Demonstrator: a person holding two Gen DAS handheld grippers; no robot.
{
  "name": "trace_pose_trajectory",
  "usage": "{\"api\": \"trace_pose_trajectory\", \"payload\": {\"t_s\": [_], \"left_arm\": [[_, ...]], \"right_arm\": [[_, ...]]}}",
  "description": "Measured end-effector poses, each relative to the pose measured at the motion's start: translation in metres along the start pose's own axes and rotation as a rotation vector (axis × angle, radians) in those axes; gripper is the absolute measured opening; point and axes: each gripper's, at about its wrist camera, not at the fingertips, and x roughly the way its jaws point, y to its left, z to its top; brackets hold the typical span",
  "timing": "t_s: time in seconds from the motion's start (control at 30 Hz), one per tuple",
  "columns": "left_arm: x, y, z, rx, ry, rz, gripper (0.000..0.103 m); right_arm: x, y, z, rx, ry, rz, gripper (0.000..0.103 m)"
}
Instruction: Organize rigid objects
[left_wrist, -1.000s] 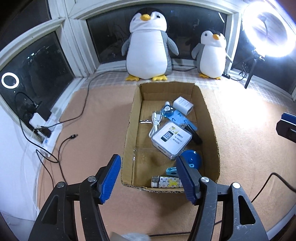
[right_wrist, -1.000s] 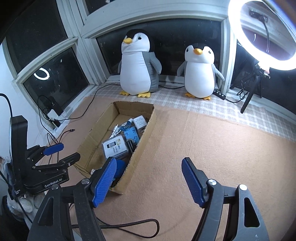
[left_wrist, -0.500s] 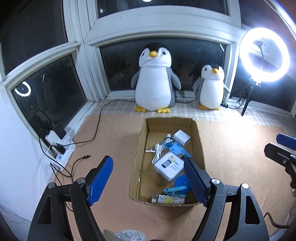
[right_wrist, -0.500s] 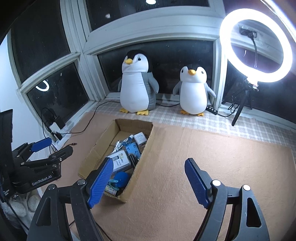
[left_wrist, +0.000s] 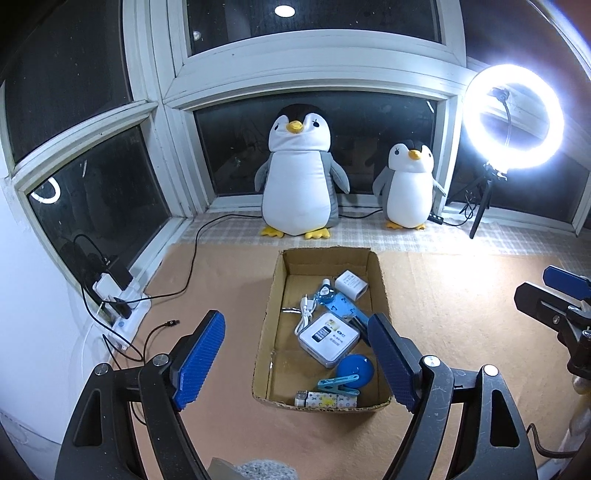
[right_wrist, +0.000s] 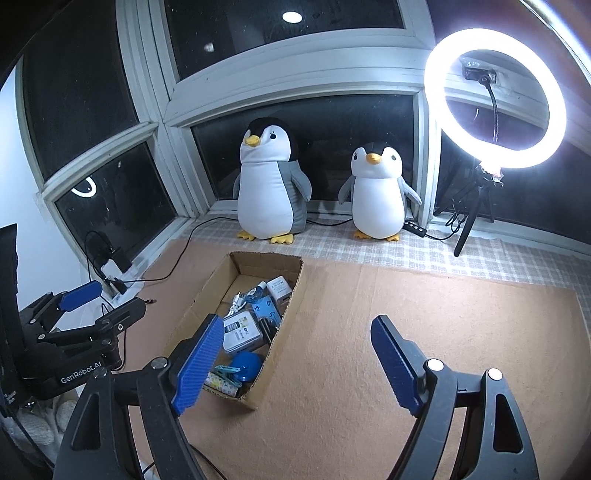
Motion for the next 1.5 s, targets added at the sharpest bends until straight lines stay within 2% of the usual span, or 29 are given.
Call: {"api": "trace_pose_trajectory", "payload": {"t_s": [1.5], "left_arm": [[0.005, 0.003, -0.004, -0.004, 0.01, 0.003, 0.083]], "right_arm": [[0.011, -0.004, -0.004, 0.008, 0.03, 0.006, 0.079]]}}
